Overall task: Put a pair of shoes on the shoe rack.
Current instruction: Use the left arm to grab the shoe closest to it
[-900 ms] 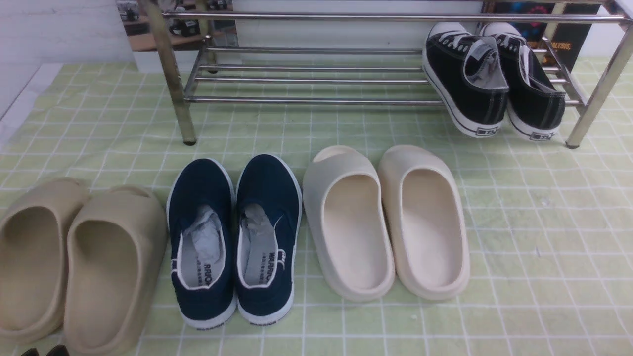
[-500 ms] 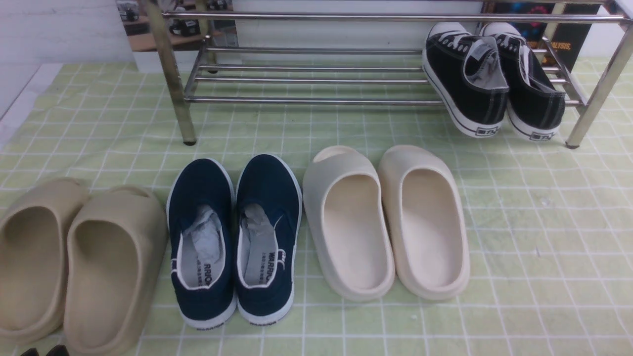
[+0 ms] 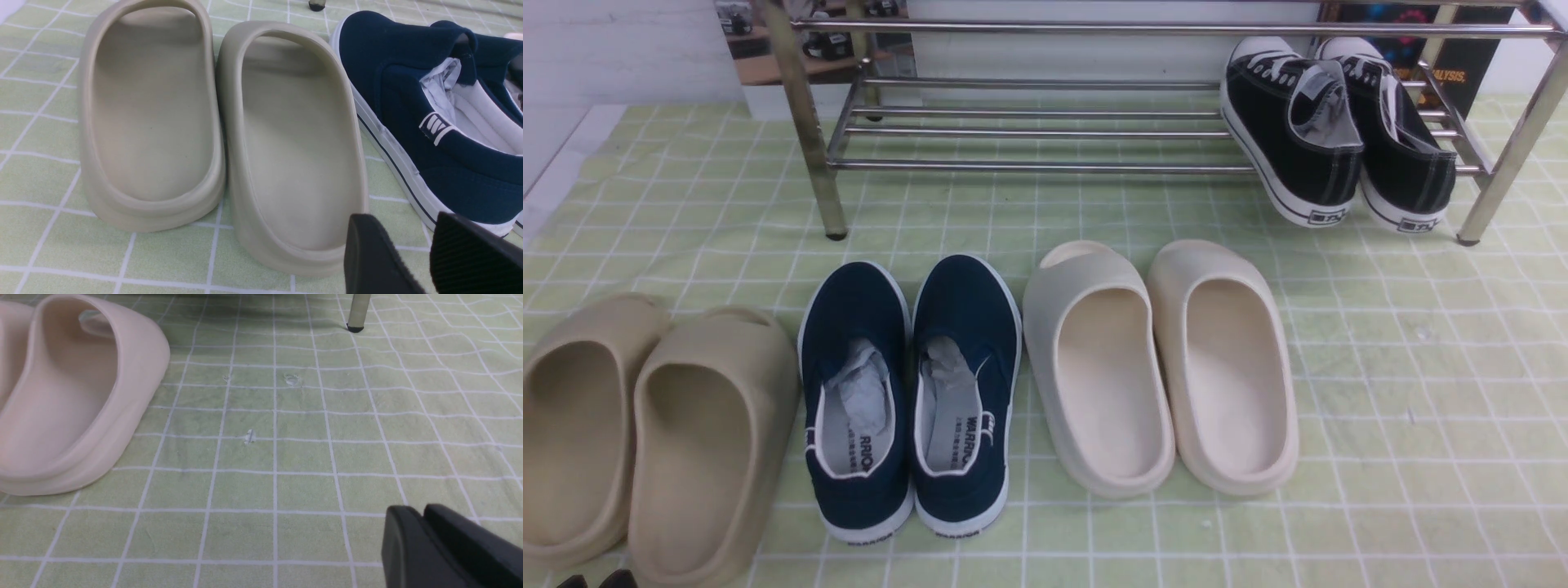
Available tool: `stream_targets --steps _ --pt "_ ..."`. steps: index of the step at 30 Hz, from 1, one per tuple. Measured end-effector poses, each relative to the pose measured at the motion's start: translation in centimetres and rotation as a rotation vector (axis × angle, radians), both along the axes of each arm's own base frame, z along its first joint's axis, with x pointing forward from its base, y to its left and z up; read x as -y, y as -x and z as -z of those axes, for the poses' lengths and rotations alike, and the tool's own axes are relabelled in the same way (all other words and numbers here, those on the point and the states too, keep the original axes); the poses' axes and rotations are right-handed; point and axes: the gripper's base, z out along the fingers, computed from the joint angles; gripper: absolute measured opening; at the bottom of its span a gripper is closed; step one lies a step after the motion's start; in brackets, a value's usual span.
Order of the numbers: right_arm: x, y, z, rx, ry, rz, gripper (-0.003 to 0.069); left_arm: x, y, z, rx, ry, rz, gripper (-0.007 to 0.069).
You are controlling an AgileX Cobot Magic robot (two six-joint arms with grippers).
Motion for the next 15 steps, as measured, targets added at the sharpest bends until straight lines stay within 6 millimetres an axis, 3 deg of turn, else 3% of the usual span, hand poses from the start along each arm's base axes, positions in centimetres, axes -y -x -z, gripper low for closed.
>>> stream_targets --steps 9,15 --pt "0.0 0.0 0.0 0.0 0.0 0.0 0.0106 -0.1 -0.3 -1.4 0.162 0.015 -0.014 0.0238" --pt "0.0 0.0 0.0 -0.001 0.0 0.0 0.011 -0.4 -0.3 -4.3 0.479 0.098 -0.056 0.0238"
